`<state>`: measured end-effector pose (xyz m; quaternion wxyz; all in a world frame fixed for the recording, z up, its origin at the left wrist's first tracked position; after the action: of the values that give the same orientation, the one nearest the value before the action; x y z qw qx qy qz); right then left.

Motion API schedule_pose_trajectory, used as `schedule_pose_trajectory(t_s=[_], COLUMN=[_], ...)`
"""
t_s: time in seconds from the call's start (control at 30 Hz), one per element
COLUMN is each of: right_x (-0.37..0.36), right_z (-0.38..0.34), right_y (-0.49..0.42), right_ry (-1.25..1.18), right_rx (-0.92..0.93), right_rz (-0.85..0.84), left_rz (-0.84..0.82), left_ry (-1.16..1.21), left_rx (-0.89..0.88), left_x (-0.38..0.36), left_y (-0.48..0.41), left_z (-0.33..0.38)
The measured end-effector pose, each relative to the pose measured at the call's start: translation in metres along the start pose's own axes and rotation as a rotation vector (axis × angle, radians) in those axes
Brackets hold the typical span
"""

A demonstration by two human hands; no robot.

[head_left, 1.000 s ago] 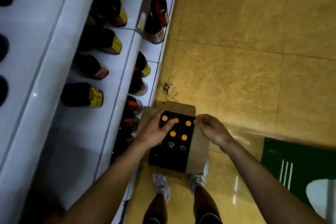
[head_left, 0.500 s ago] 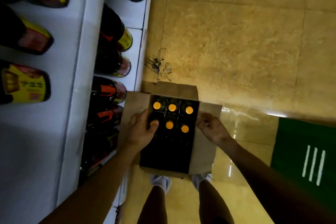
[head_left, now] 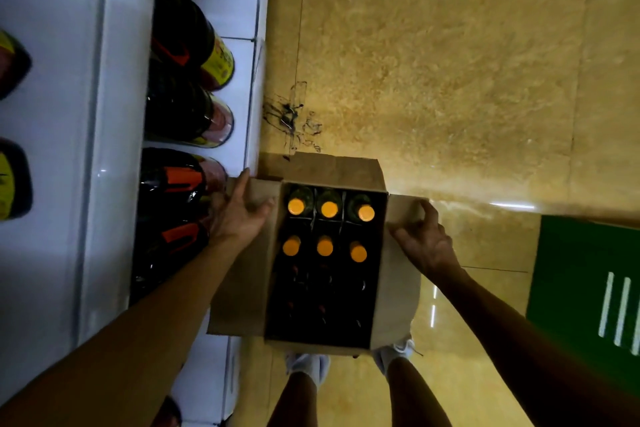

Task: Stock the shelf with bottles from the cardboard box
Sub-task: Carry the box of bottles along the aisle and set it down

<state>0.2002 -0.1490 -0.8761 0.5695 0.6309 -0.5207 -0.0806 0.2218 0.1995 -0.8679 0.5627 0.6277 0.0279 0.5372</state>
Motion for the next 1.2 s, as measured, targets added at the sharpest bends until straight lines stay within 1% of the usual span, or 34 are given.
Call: schedule_pose_trajectory(t_s=[0.1,0.23,0.33,0.43,0.53,0.6,0.7,0.8,0.93,1.07,1.13,1.2], right_x=[0.007,0.011,0.017,0.026,0.029,0.027,0.022,0.013,0.000,-0.007,-0.004,0.000], right_z=[-0.006,-0.008,-0.011,-0.015,-0.017,-0.023,-0.038,-0.053,-0.060,-0.052,-0.052,-0.053], right_y=[-0.005,-0.014,-0.003,0.013,0.030,0.039,0.048,0.063,0.065,0.053,0.051,0.052], right_ry=[-0.045,-0.073,-0.006,0.062,0.018,-0.017,0.023,0.016,0.036,0.136,0.154,0.155], right_rx=[-0.058,-0.085,-0.043,0.050,0.199,0.278,0.304,0.345,0.288,0.212,0.213,0.213], right_rz=[0.038,0.016,0.042,0.115,0.101,0.077,0.113,0.118,0.104,-0.010,-0.018,-0.014], left_rz=[0.061,0.193,0.250,0.289,0.287,0.292,0.280,0.229,0.198,0.241,0.253,0.209], left_ry=[0.055,0.069,0.105,0.122,0.130,0.121,0.093,-0.005,-0.032,-0.034,0.002,0.019], left_rx=[0.009,-0.139,-0.176,-0.154,-0.140,-0.173,-0.206,-0.231,-0.232,-0.234,-0.176,-0.101], left_x=[0.009,0.007,0.000,0.001,0.003,0.005,0.008,0.008,0.009,0.010,0.011,0.011], left_y=[0.006,0.022,0.031,0.036,0.040,0.044,0.050,0.058,0.062,0.068,0.069,0.062], left_z=[-0.005,-0.005,0.001,0.008,0.014,0.018,0.020,0.026,0.028,0.026,0.025,0.023])
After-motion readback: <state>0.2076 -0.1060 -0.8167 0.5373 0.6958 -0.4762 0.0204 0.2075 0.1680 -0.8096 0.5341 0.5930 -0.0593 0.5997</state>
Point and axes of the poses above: each hand's wrist, its own y-axis away from the middle knuckle, its own x-axis out of the back of the hand, z = x × y, the point moved 4 cm from there along -y, towards the middle knuckle
